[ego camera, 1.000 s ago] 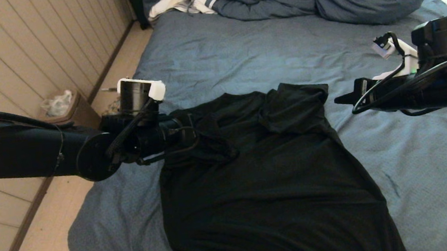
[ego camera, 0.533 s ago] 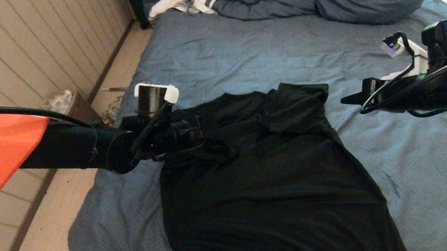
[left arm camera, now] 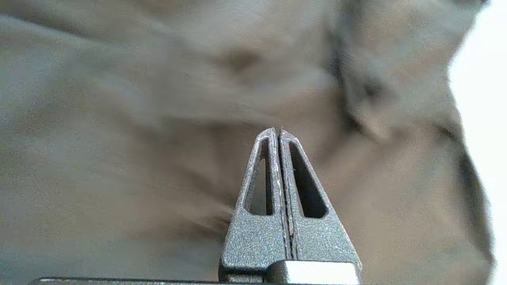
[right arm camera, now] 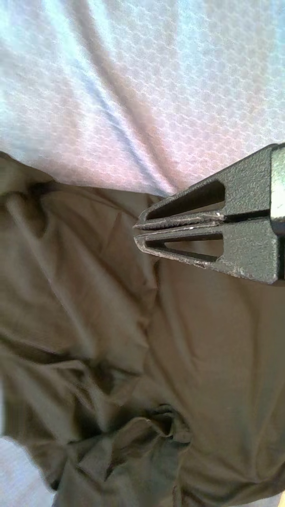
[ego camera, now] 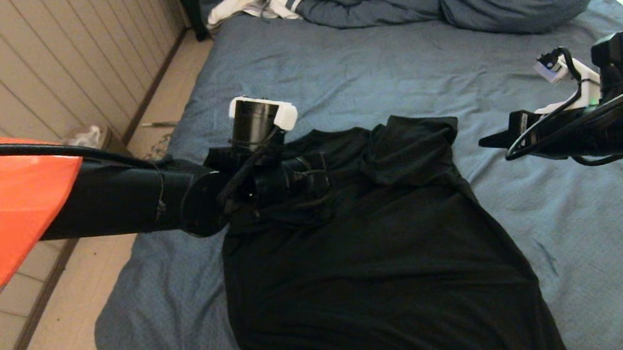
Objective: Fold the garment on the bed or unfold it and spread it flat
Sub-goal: Fold the black T-shirt
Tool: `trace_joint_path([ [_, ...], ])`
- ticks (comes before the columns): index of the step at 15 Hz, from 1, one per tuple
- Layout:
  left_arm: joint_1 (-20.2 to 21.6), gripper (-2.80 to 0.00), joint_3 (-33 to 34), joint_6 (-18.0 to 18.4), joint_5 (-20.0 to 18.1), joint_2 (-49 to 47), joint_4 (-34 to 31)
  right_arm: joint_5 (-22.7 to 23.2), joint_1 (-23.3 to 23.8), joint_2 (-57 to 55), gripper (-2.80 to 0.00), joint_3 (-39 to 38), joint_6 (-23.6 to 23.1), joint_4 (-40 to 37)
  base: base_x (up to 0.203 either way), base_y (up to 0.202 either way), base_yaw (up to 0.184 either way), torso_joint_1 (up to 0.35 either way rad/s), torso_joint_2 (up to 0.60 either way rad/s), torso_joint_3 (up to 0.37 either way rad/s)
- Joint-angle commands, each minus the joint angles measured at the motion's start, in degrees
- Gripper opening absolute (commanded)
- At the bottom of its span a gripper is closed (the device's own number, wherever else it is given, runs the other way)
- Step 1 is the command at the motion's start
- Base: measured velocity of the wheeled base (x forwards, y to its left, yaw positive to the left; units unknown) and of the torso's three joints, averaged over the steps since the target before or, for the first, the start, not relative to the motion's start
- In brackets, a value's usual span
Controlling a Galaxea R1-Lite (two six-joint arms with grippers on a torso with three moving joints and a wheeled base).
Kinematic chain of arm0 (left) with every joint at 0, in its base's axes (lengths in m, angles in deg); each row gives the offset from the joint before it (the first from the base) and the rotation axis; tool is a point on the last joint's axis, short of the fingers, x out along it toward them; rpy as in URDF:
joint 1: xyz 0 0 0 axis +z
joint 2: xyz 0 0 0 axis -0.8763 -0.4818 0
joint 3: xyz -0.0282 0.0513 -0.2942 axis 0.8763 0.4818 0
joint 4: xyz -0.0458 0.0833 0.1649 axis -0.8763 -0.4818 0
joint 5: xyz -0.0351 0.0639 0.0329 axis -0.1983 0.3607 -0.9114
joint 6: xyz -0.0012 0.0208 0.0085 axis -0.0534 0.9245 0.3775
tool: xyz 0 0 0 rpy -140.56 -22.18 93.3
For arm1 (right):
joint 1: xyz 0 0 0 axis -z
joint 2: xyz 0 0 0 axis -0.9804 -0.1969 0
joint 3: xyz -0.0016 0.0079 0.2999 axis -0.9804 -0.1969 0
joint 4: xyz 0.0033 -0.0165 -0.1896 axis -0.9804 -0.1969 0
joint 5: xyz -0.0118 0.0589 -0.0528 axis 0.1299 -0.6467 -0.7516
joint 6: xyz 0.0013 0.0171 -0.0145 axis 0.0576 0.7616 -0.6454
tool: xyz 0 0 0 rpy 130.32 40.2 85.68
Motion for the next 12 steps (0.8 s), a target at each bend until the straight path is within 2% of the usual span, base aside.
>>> trace_joint_path([
  [1, -2.6, -2.8, -3.7, -1.7, -0.2, 0.3, -3.2, 0.2, 1.6, -0.1, -2.8, -0.2, 0.1, 1.9, 0.0, 0.0, 0.0, 0.0, 0.0, 0.0],
  [4, -3.9, -2.8, -5.8, -2.3, -0.3, 0.7, -5.3, 0.2, 2.6, 0.0, -2.8, -0.6, 0.1, 2.6, 0.0, 0.0, 0.0, 0.0, 0.0, 0.0],
  [7, -3.6, -2.8, -5.0, -4.0, -0.2, 6.9, -7.5, 0.4, 2.6, 1.1, -2.8, -0.9, 0.4, 2.0, 0.0, 0.0, 0.0, 0.0, 0.0, 0.0],
  [9, -1.9, -2.8, 0.6, -4.8, -0.7, 13.2, -10.1, 0.9, 2.6, 3.1, -2.8, -3.0, 1.7, 1.2, 0.0, 0.0, 0.0, 0.0, 0.0, 0.0],
  [12, 0.6, -2.8, 15.8, -4.8, -3.2, 24.7, -11.3, 1.2, 2.7, 8.0, -2.8, -6.3, 1.7, -4.4, 0.0, 0.0, 0.0, 0.0, 0.0, 0.0],
])
